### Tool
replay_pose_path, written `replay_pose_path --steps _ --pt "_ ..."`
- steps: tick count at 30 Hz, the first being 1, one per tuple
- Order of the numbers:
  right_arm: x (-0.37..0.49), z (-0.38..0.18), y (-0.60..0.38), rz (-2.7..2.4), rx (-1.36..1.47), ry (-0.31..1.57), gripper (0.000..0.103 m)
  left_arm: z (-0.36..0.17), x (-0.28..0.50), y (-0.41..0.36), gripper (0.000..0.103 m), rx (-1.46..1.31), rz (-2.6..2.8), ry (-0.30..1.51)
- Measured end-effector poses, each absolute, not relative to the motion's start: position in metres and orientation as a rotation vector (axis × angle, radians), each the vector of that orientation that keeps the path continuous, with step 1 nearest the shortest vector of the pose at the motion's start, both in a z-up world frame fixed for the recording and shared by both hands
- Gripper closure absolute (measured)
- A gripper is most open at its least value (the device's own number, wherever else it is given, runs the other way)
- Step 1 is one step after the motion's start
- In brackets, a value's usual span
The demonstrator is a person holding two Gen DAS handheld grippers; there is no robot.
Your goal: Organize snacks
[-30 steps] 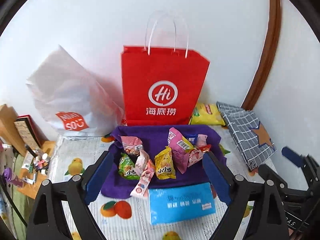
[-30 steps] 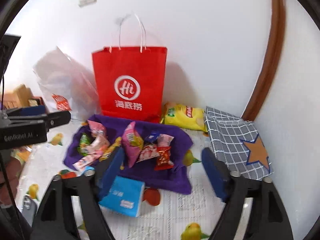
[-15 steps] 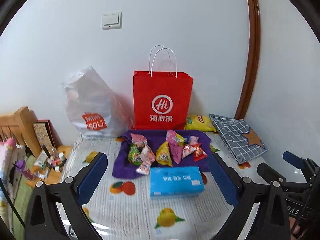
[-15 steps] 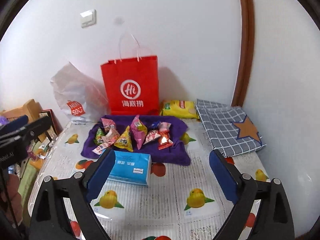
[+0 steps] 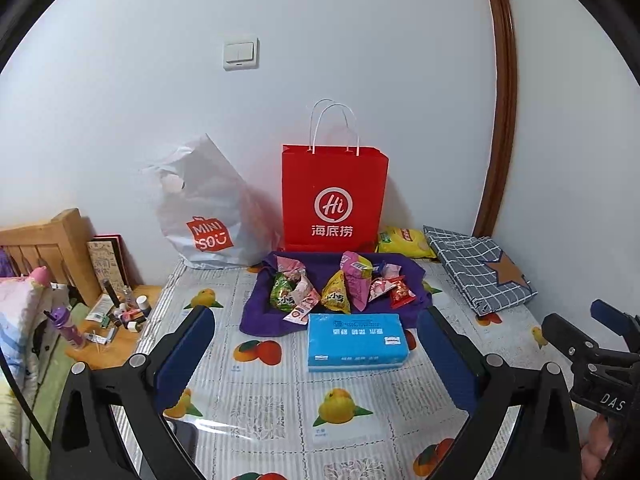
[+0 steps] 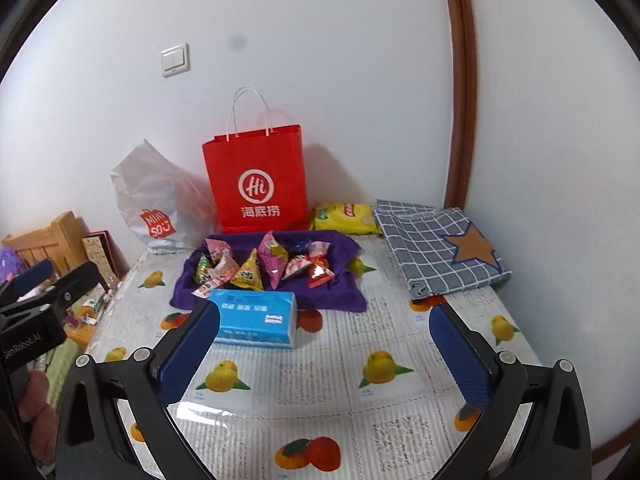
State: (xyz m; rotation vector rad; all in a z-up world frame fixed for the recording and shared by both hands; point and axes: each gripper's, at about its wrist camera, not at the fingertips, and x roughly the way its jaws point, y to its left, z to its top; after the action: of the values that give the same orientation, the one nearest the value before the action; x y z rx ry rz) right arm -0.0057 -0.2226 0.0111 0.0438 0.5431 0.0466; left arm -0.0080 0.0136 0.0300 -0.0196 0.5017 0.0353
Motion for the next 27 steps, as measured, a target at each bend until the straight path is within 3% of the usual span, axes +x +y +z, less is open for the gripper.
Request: replay_pose_path --steps 27 --pt "-0.0149 0.0096 -0.2227 0.036 0.026 0.530 0.000 0.0255 -0.0144 0.0060 0.001 0.015 0.039 0.514"
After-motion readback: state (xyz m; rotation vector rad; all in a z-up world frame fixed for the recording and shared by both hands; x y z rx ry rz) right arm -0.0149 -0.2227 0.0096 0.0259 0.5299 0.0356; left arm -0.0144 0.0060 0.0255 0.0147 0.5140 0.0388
